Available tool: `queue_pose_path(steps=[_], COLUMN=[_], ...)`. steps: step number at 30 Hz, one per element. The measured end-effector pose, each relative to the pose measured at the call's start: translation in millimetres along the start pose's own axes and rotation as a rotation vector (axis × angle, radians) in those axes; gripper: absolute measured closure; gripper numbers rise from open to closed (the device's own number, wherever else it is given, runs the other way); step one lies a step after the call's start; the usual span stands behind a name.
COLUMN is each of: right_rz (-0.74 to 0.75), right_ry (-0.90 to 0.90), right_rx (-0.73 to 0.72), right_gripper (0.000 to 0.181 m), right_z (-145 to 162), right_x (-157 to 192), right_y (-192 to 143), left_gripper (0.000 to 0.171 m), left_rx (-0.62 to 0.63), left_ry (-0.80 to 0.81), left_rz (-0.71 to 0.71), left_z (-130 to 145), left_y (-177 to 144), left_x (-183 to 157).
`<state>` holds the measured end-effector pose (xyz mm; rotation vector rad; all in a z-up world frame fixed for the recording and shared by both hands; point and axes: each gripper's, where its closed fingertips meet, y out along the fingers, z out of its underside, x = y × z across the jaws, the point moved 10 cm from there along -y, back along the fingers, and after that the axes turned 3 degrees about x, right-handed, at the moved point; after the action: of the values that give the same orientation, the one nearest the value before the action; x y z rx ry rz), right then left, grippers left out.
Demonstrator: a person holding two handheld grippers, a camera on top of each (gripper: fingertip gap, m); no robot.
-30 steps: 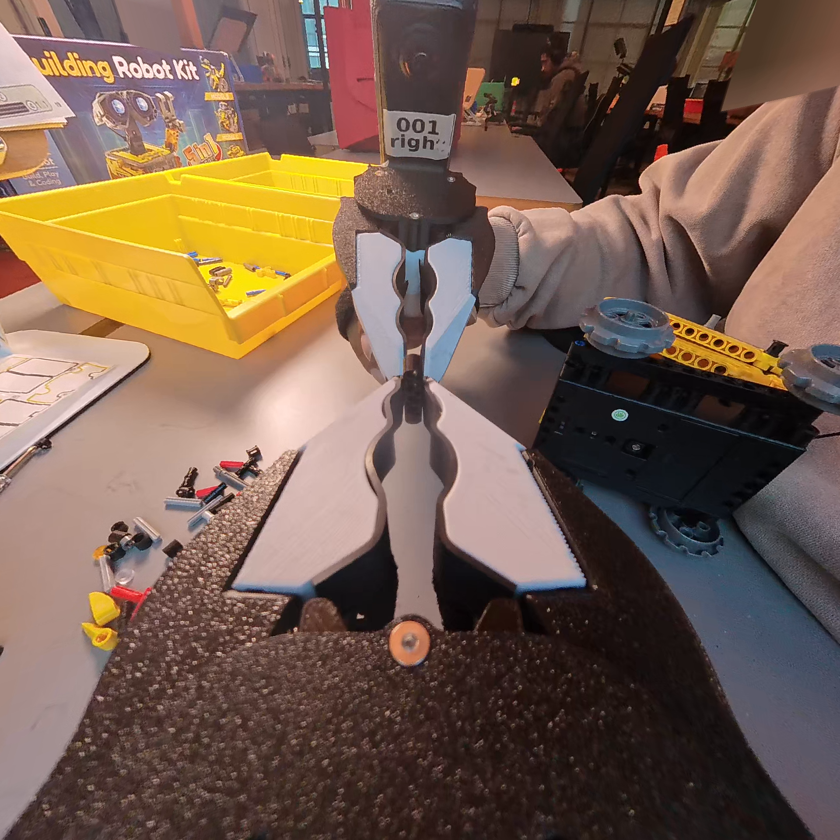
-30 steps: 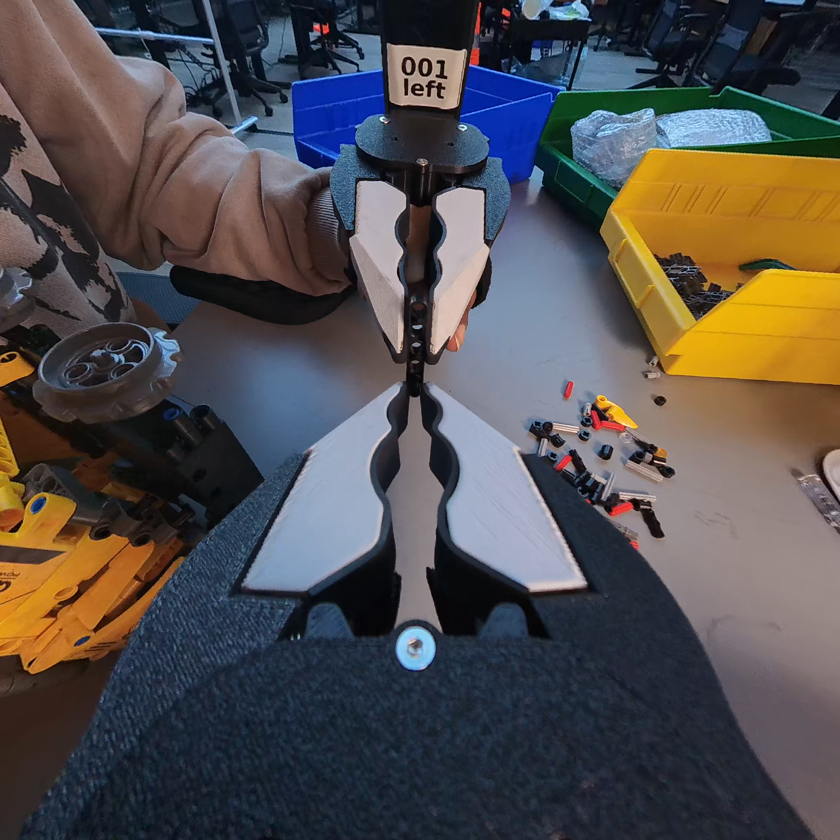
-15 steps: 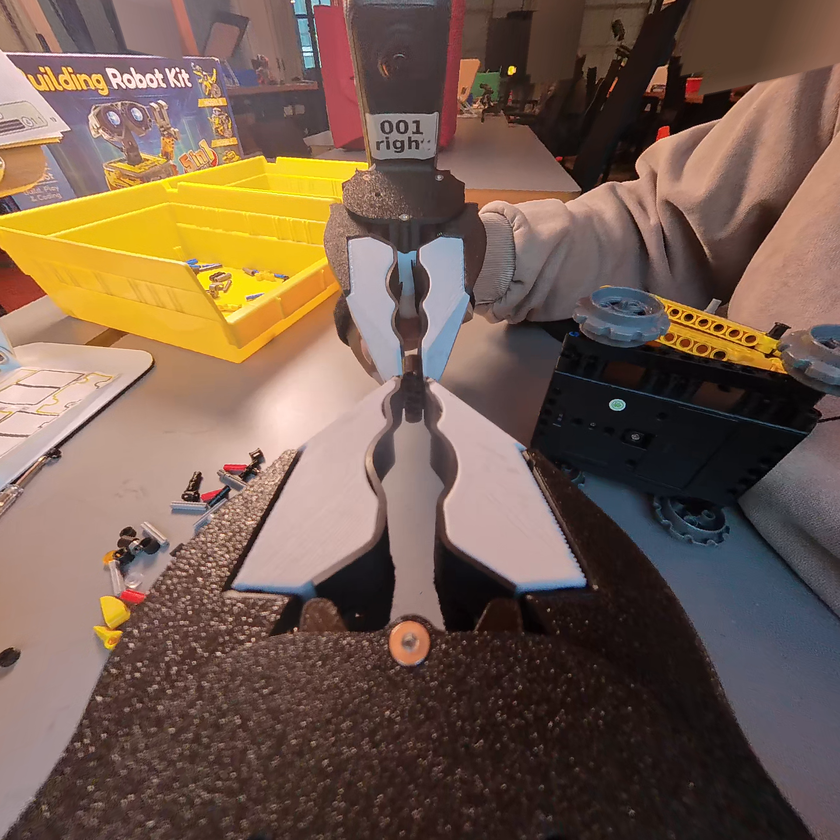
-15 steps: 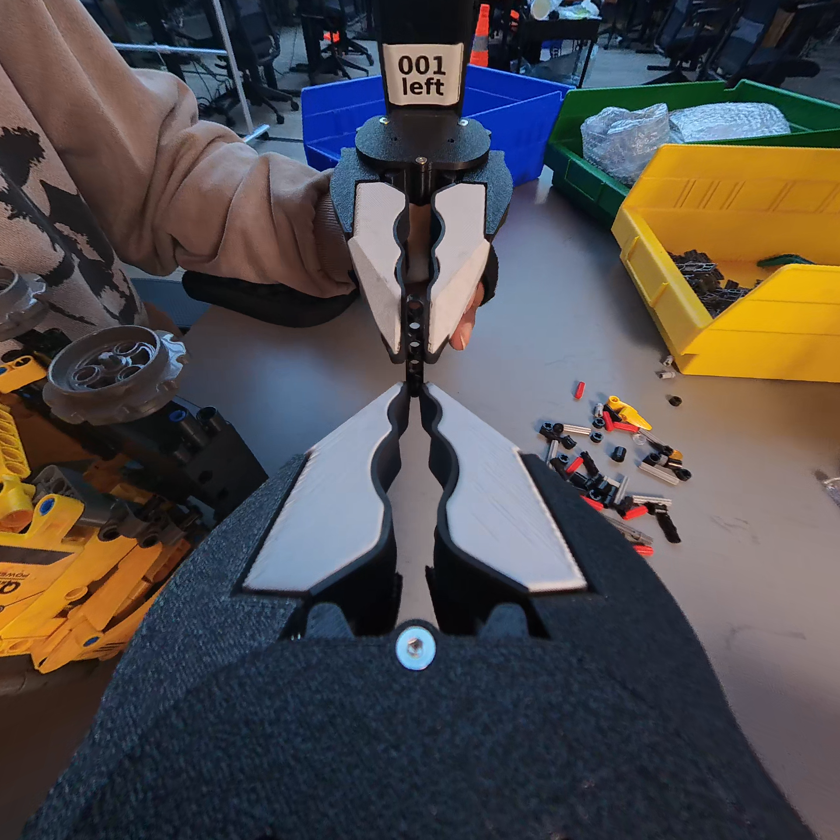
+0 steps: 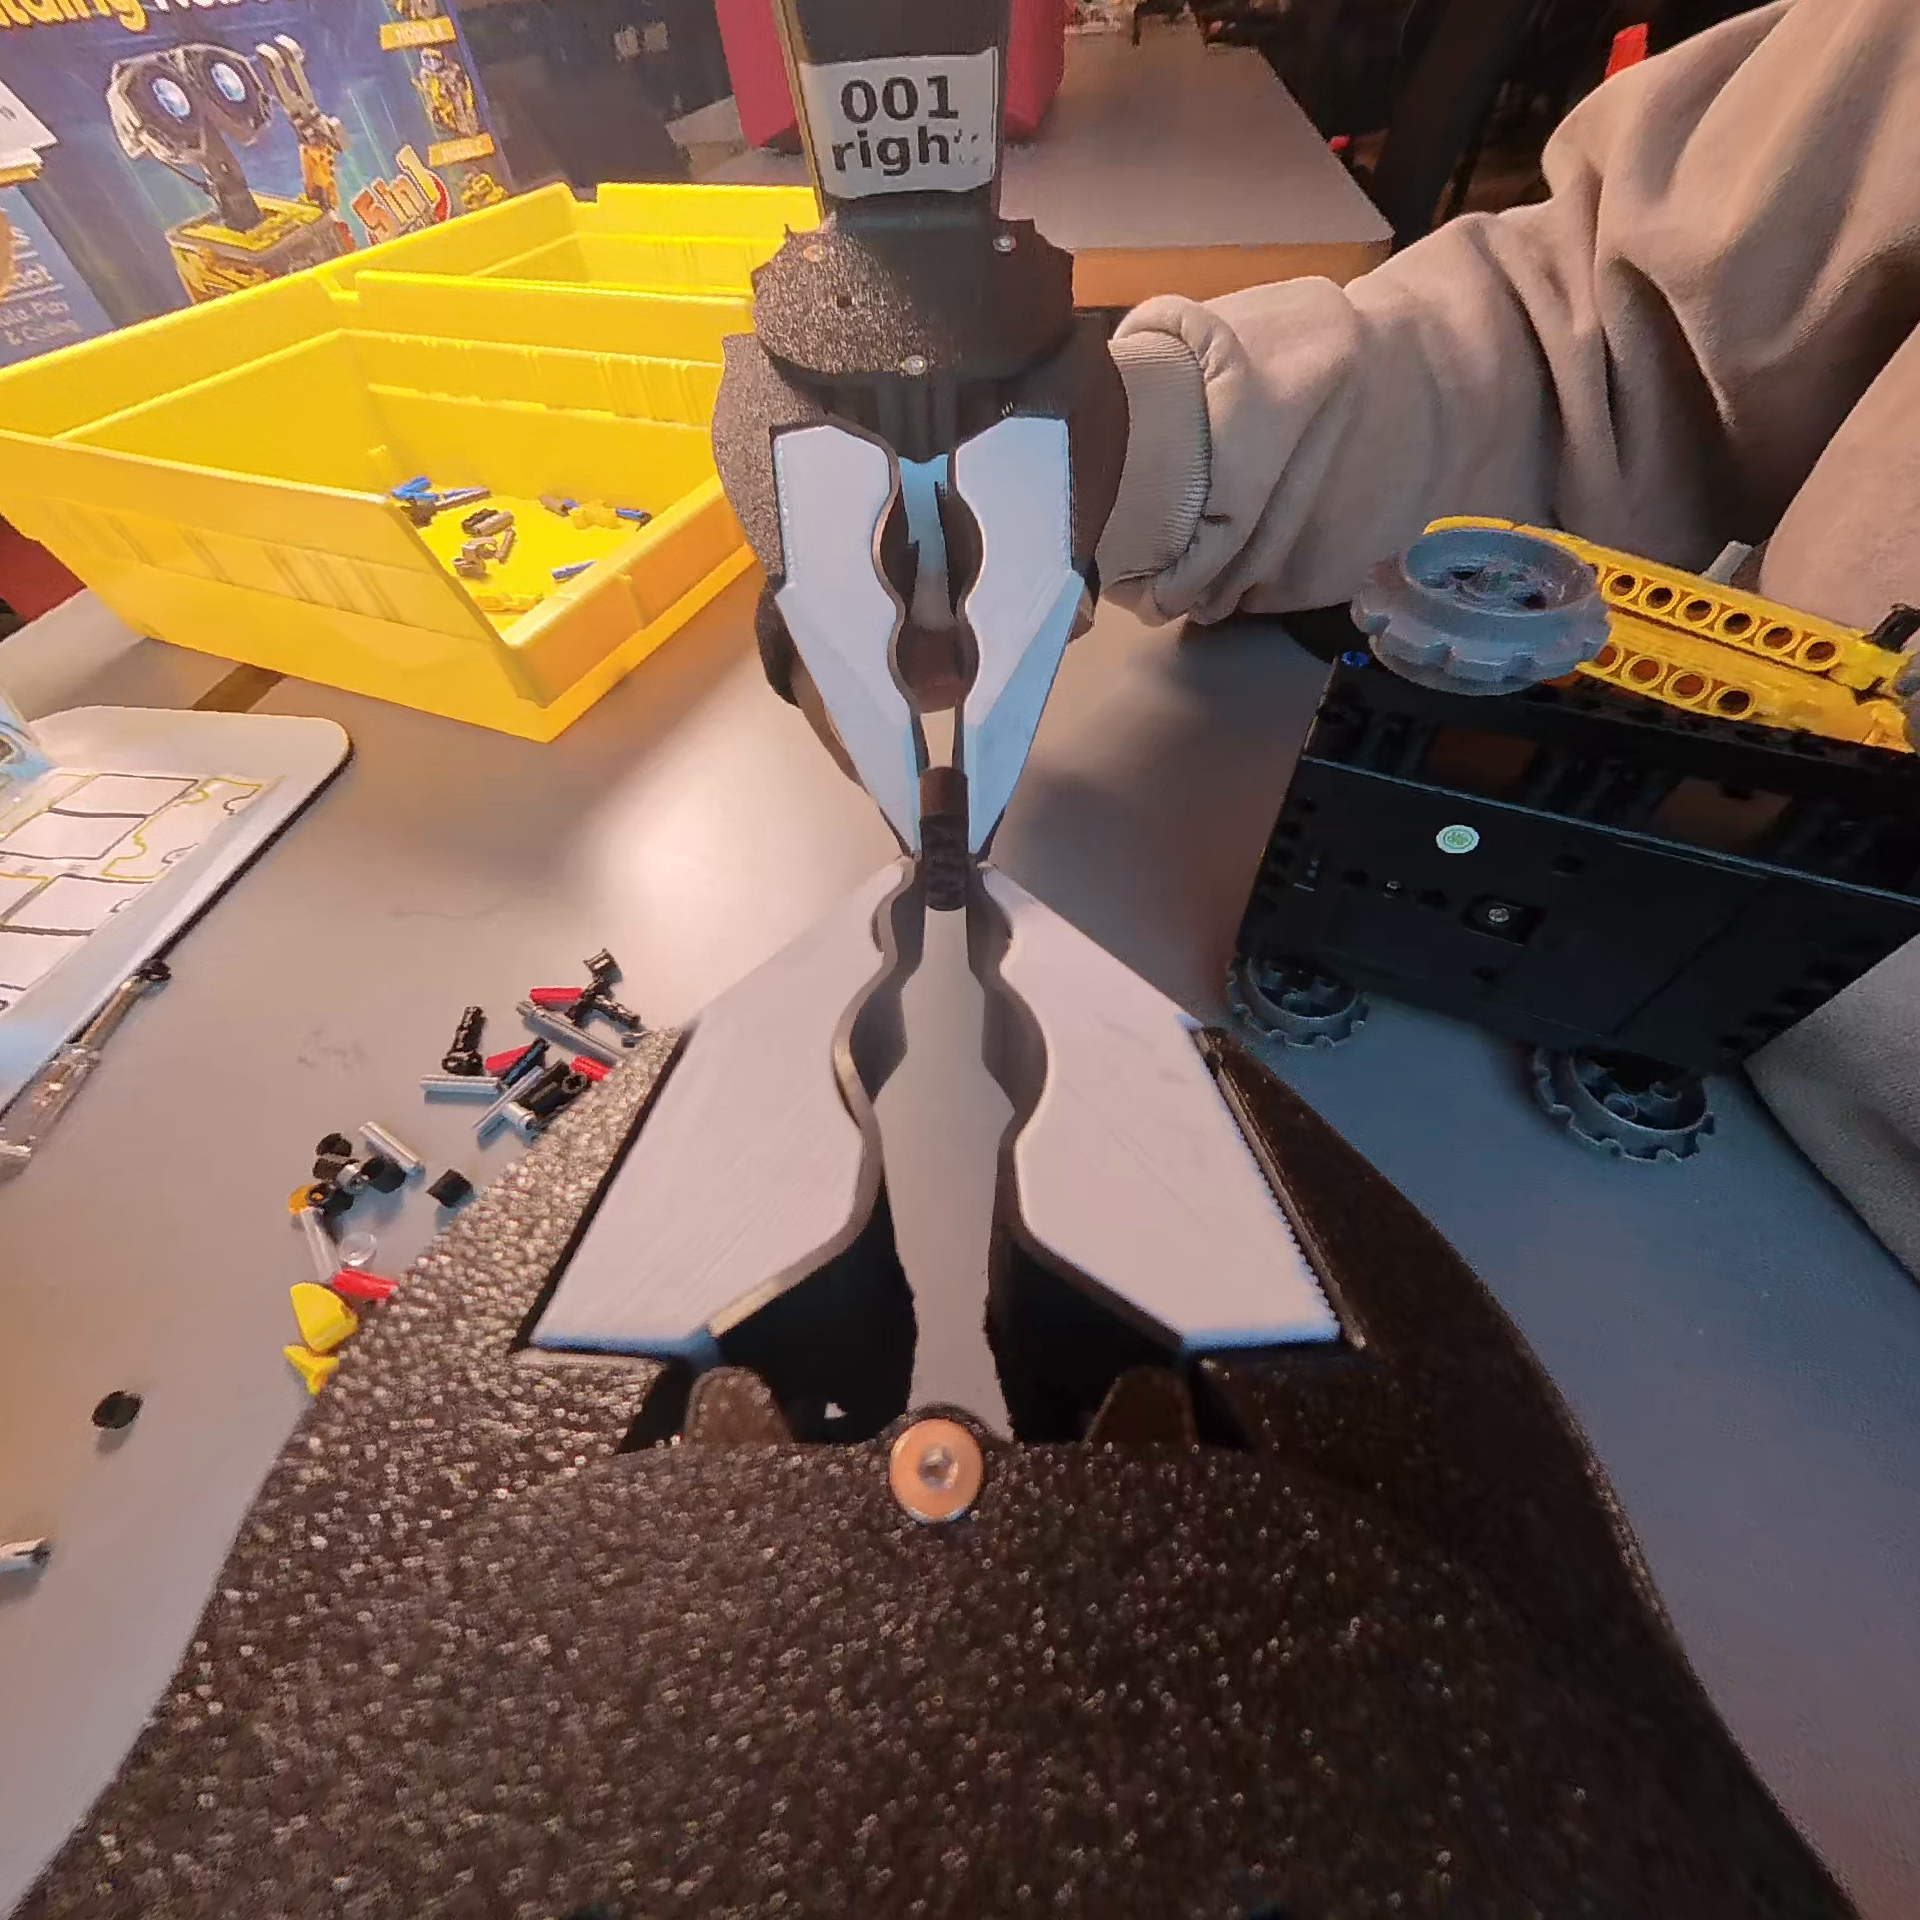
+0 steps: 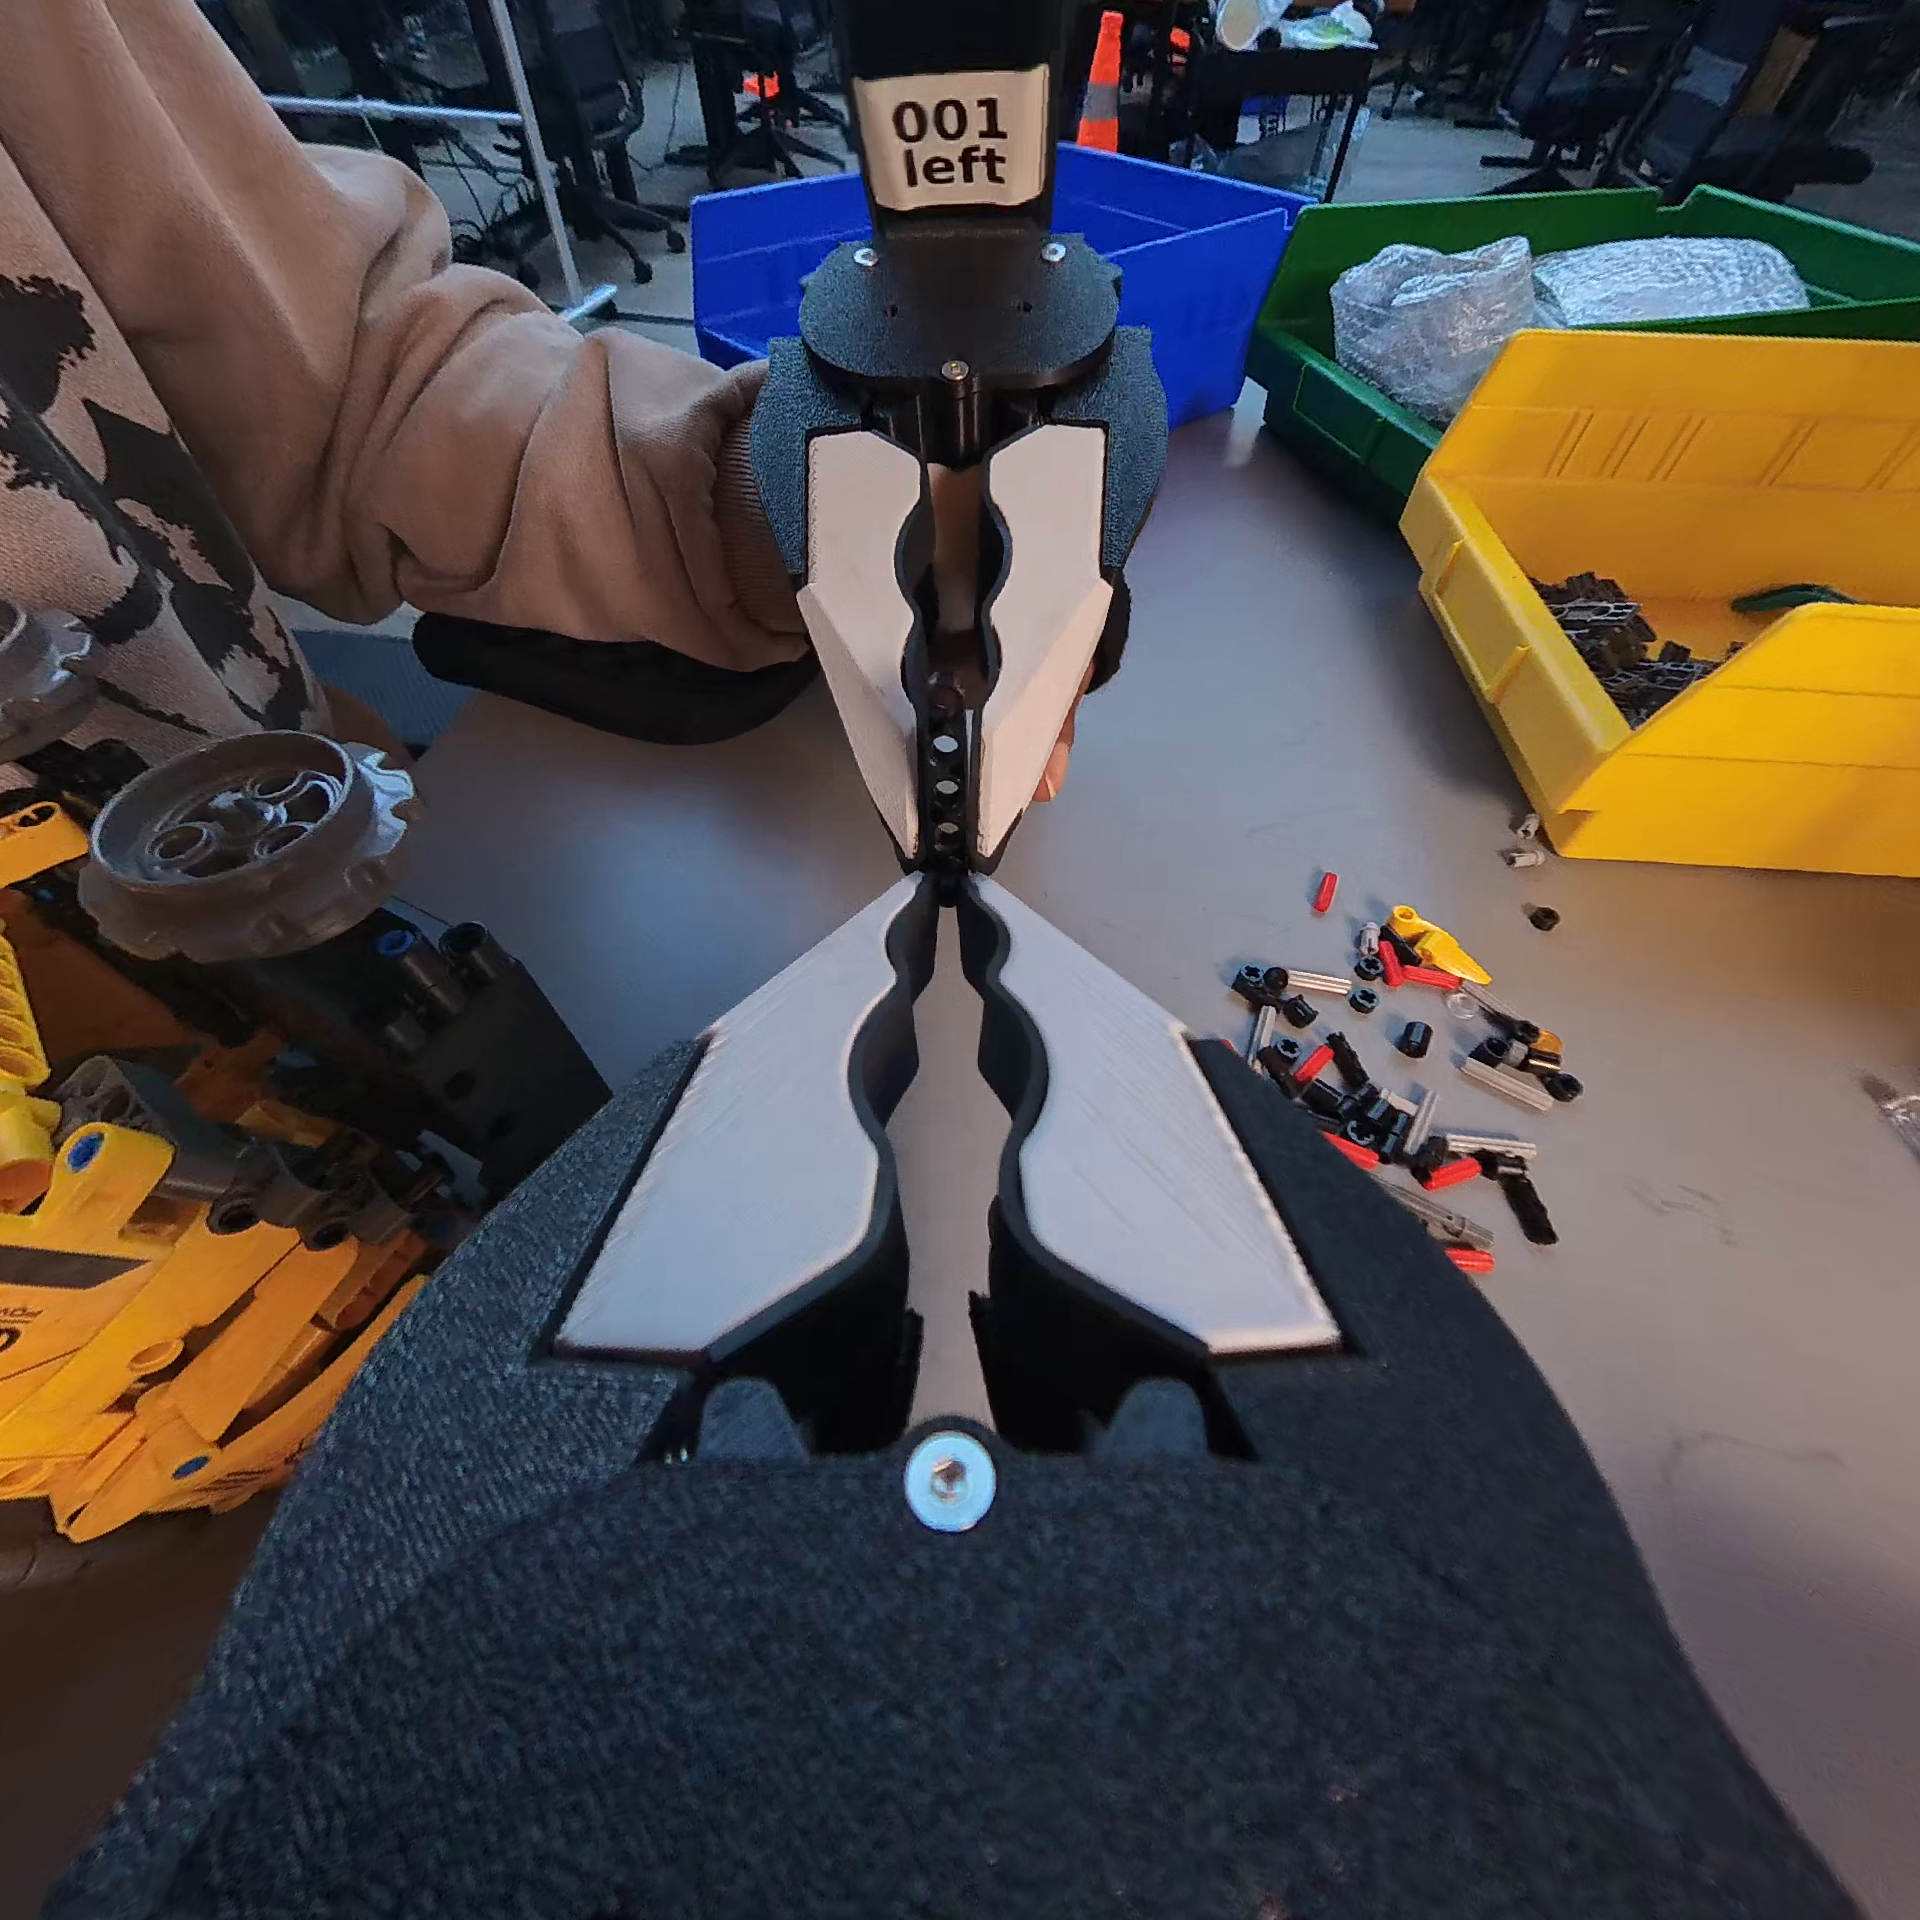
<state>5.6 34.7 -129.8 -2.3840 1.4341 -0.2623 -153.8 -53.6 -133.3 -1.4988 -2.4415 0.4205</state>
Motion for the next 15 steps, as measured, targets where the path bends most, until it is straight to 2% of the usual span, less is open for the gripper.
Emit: queue_pose_path(steps=[12,13,14,15], right_rz=[-0.027,-0.021,-0.001,0.059], right_ry=[0.014,0.014,0.046,0.051], right_rx=[0.013,0.013,-0.075,-0.118], right_gripper=[0.18,0.18,0.18,0.181], right_z=[-4,-4,-8,-10], right_x=[-3,-5,-10,-17], right_y=[-1,-5,-24,-48], left_gripper=[0.164,0.164,0.164,0.164], left_rx=[0.039,0.102,0.161,0.122], left_ry=[-0.002,0.006,-0.003,-0.057], left_rz=[-0.008,-0.051,-0.108,-0.12], left_z=[1,7,18,21], left_y=[-3,-7,-17,-28], left_x=[2,6,15,21])
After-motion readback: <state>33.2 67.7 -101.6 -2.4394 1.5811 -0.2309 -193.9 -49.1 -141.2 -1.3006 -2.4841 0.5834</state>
